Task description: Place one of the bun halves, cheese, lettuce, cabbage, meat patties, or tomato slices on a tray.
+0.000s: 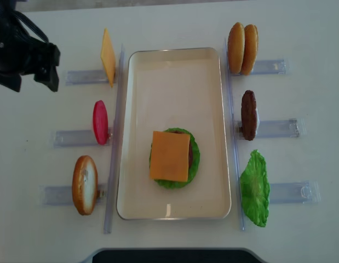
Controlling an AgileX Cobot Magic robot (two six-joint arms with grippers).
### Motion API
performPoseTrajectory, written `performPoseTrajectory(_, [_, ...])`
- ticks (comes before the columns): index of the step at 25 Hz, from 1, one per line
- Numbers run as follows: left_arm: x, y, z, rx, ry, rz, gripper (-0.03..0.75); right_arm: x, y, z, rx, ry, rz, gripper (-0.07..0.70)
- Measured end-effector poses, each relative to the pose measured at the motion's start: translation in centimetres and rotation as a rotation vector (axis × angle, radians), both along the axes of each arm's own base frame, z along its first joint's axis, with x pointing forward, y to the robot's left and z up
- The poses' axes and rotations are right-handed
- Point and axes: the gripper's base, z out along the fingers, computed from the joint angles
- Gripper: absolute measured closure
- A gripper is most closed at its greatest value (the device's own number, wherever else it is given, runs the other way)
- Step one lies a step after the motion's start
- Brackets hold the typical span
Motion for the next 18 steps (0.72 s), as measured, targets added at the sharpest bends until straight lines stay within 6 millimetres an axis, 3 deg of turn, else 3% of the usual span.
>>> performPoseTrajectory(9, [-0.1, 5.1, 0.0, -0.026, 0.022, 0.051, 0.087, 0.0, 0.0, 0.0, 0.0, 0.0, 0.0, 0.1])
performPoseTrajectory(18, [-0.5, 5.4, 0.4, -0.044, 0.006, 0.043, 0.087, 0.0, 0.0, 0.0, 0.0, 0.0, 0.0, 0.1])
